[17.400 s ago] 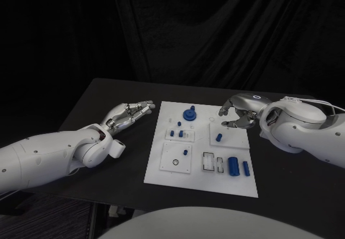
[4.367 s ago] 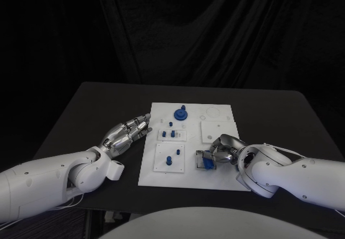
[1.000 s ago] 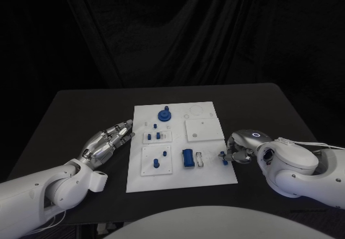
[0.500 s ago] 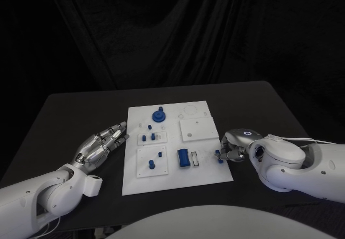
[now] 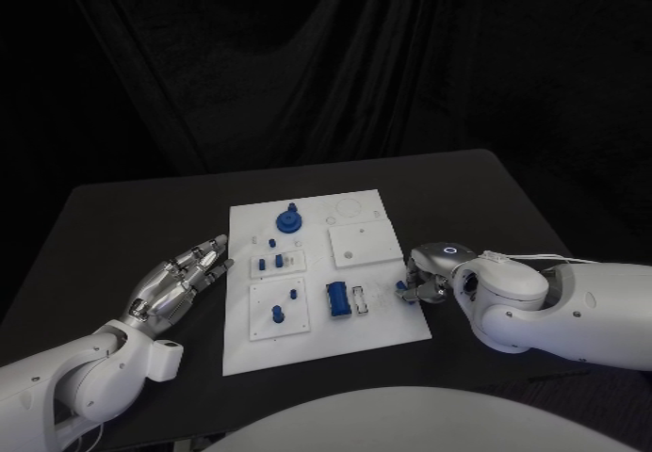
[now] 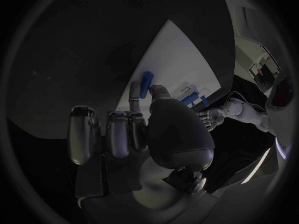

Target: Assemble the parts on the task board

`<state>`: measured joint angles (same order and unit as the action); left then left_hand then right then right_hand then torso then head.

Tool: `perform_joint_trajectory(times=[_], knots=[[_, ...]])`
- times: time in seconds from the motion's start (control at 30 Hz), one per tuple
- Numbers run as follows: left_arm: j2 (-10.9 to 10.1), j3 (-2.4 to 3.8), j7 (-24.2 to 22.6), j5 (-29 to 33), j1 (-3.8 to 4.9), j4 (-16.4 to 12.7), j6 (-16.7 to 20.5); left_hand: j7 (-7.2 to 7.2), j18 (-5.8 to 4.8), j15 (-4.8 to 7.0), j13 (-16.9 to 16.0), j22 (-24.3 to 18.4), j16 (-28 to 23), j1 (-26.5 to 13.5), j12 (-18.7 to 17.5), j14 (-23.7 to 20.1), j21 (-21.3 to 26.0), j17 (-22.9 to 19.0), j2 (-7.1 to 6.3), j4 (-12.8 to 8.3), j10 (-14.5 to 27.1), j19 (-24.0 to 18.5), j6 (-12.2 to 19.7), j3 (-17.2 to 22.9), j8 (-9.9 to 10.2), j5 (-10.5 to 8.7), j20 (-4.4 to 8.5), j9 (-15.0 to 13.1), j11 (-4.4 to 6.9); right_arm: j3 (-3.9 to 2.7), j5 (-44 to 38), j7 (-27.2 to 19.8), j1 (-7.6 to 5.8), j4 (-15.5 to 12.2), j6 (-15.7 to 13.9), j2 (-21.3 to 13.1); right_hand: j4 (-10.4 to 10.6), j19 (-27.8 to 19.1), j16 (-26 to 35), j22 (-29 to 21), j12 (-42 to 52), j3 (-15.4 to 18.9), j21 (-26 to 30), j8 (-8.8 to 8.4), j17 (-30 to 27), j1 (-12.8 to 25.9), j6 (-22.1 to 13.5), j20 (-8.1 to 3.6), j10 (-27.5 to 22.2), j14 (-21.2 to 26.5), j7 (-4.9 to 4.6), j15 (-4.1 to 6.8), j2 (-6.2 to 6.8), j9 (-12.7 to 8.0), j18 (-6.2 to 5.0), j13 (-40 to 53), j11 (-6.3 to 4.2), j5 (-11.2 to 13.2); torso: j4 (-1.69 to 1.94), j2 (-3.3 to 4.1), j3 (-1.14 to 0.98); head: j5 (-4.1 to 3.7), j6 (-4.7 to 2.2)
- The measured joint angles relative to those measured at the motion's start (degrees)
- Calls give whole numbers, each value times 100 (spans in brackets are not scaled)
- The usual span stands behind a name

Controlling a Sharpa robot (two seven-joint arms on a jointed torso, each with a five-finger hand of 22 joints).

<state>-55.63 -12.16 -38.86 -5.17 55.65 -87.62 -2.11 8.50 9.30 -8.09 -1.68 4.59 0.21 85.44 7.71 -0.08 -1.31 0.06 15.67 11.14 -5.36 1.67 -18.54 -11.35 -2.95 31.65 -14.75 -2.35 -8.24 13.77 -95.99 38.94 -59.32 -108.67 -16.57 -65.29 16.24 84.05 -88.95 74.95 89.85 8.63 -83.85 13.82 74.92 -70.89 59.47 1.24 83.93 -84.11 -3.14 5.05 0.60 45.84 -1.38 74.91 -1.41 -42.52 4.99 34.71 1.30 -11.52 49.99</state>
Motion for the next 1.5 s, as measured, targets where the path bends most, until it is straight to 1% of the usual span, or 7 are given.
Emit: perform_joint_trajectory(times=[0.07, 0.13, 0.27, 0.67, 0.8, 0.93, 1.5], knots=[[0, 0, 1, 0, -1, 0, 0, 0, 0, 0, 0, 0, 0, 0, 0, 0, 0, 0, 0, 0, 0, 0, 0, 0, 0, 0, 0, 0, 0, -1, -9, -1, 42, 34, -23, 37, 2, 0, 0, 0, 0, -75, 0, -1, 0, -100, 0, 0, 0, 0, 0, 0, -11, 837, 0, 0, 0, -168, 0, 1, 0, -31, 0], [-2, 0, 2, 0, -1, 0, 0, 0, 0, 0, 0, 1, 0, 0, 6, 0, 0, 0, 0, -1, 1, 0, 0, 1, 0, 0, 0, 0, 1, -3, -17, -3, 69, 37, -57, 56, -9, 0, 0, 0, 0, -176, 0, -2, 0, -270, 10, 0, 0, 0, 10, 0, 5, 1094, 0, 0, 0, -456, -1, 0, 0, -59, 0], [-6, 0, 3, 0, -3, 6, 0, 0, 0, 0, 0, 5, 0, 0, 22, 0, 0, 1, 0, -17, 1, 0, 0, 17, 0, 0, 0, 0, 1, -9, -22, -5, 101, 39, -137, 72, -41, 0, 0, 0, 0, -342, 0, -5, 0, -459, 53, 0, -1, -4, 30, -5, 45, 1100, 0, 0, 0, -741, -1, 0, 1, -111, 0], [17, 0, 6, 0, -13, 26, -6, 0, 0, 0, -5, 11, 0, 22, 49, 0, 0, 3, 22, -40, -16, 21, 0, 41, 0, 23, -21, 1, -16, 11, 249, -24, 157, -66, -482, 39, 51, 0, 0, 0, 0, -613, 0, -17, -1, -741, 113, 0, -10, -3, 52, -27, 136, 1087, 0, 0, 12, -718, -1, 3, 1, -116, 0], [17, 0, 7, 0, -16, 29, -7, 0, 0, 0, -5, 13, 0, 22, 49, 0, 0, 3, 22, -56, -18, 21, 0, 56, 0, 24, -21, 1, -17, 14, 573, -72, 160, -145, -667, -15, 133, 0, 0, 0, 0, -695, 0, 27, -1, -808, 151, 0, 7, -2, 72, -27, 203, 350, 0, 0, -2, -941, -1, 2, 1, -90, 0], [22, 0, 8, 0, -18, 34, -7, 0, 0, -17, -10, 25, 0, 22, 49, 17, 0, 3, 22, -56, -17, 21, 0, 56, 0, 23, -21, 1, -17, 27, 1047, -166, 100, -264, -901, -48, 194, 0, 0, 0, 0, -756, 0, 32, -1, -869, 152, 0, 15, 15, 72, -10, 248, -1273, 0, 0, -10, -1083, -1, 1, 1, -80, 0], [30, 0, 9, 0, -22, 38, -9, 0, 0, -21, -9, 25, 0, 42, 71, 21, 0, 6, 42, -71, -37, 21, 0, 72, 0, 23, -21, 1, -37, 41, 3195, -701, -171, -321, -1511, 293, 265, 0, 23, 0, 0, -828, 0, 78, -1, -872, 150, 0, 14, 19, 69, -6, 258, -1302, 0, 0, -10, -1118, 1, 1, 0, -85, 0]])
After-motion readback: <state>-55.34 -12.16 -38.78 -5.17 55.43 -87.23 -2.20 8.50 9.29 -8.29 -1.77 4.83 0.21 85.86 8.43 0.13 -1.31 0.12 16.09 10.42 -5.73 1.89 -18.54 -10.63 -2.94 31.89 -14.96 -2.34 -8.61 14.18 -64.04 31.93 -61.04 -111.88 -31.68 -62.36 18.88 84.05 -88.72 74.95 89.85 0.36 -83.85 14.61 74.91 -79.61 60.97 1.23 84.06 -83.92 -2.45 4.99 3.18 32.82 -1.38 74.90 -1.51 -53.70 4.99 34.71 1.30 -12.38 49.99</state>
